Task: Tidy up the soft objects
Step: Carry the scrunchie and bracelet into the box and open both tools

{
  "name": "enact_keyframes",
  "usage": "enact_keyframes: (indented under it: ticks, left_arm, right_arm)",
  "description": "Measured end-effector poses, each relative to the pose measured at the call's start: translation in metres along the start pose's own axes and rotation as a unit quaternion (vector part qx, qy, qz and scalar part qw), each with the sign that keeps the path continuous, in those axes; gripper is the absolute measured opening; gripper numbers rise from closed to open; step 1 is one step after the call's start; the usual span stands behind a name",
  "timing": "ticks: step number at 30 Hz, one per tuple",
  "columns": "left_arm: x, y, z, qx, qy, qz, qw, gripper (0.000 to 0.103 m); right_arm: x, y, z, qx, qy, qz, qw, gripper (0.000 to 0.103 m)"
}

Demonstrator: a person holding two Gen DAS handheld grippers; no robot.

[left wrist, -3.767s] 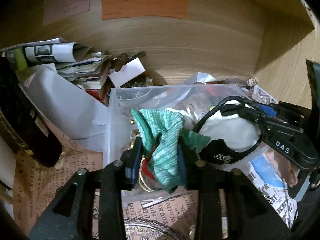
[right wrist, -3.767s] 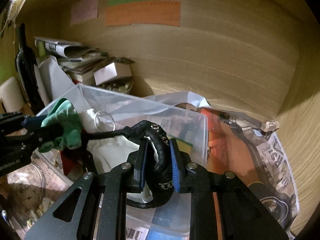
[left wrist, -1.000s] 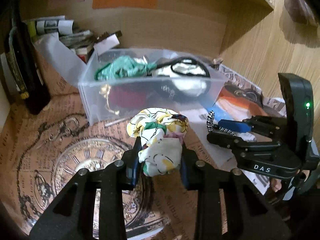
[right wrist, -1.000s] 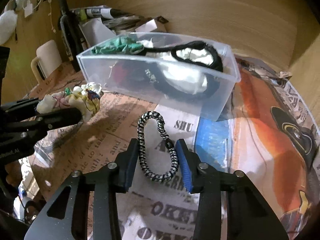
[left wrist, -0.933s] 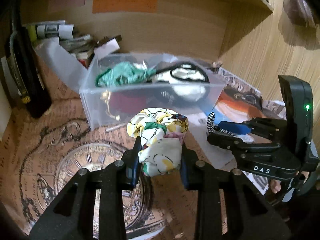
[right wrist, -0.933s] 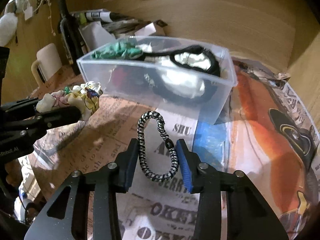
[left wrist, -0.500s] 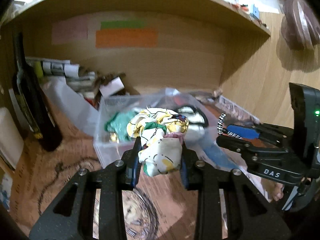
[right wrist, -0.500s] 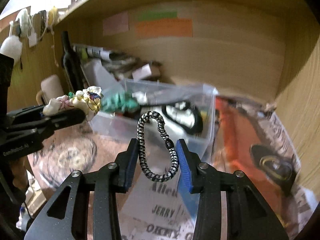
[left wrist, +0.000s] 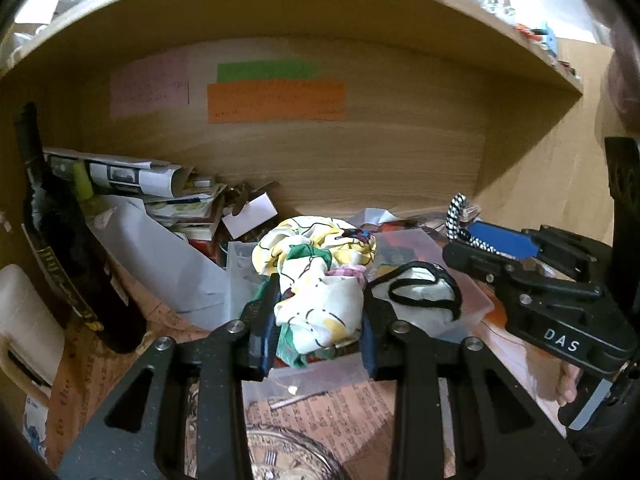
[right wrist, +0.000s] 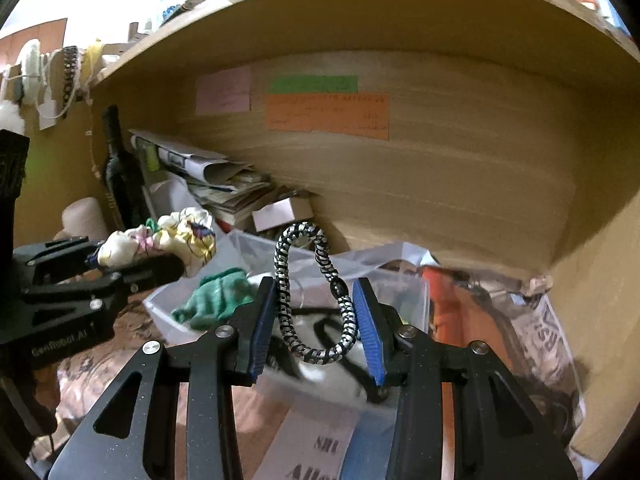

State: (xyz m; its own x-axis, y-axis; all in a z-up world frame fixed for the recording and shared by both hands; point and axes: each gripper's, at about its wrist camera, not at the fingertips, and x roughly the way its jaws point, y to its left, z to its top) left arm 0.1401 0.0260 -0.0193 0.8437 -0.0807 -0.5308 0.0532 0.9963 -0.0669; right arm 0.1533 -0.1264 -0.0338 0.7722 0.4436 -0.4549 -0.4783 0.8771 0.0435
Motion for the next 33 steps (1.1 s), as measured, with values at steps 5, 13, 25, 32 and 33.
enact_keyframes:
  ticks: [5,13,25,32,33]
  left_arm:
    - [0.027,0.008,0.004,-0.012,0.026,-0.008,0.9996,0.032]
    - [0.068,0.008,-0.003,-0.013,0.07,-0.005,0.9974,0.033]
    - [0.087,0.012,-0.015,-0.02,0.108,-0.01,0.9939,0.062]
    - [0.066,0.015,-0.01,-0.034,0.09,-0.025,0.995,0.063]
    - [0.061,0.015,-0.008,-0.035,0.084,-0.026,0.9956,0.063]
  right_arm:
    - [0.028,-0.004,0.01,-0.012,0.016,-0.015,1.0,0.036]
    - [0.074,-0.017,0.004,-0.011,0.071,-0.014,0.997,0.036]
    - [0.095,-0.024,-0.012,-0.004,0.118,-0.008,0.993,0.068]
    - [0.067,-0.023,-0.003,0.0,0.085,-0.003,0.996,0.068]
    - [0.062,-0.023,-0.001,0.0,0.079,-0.002,0.997,0.068]
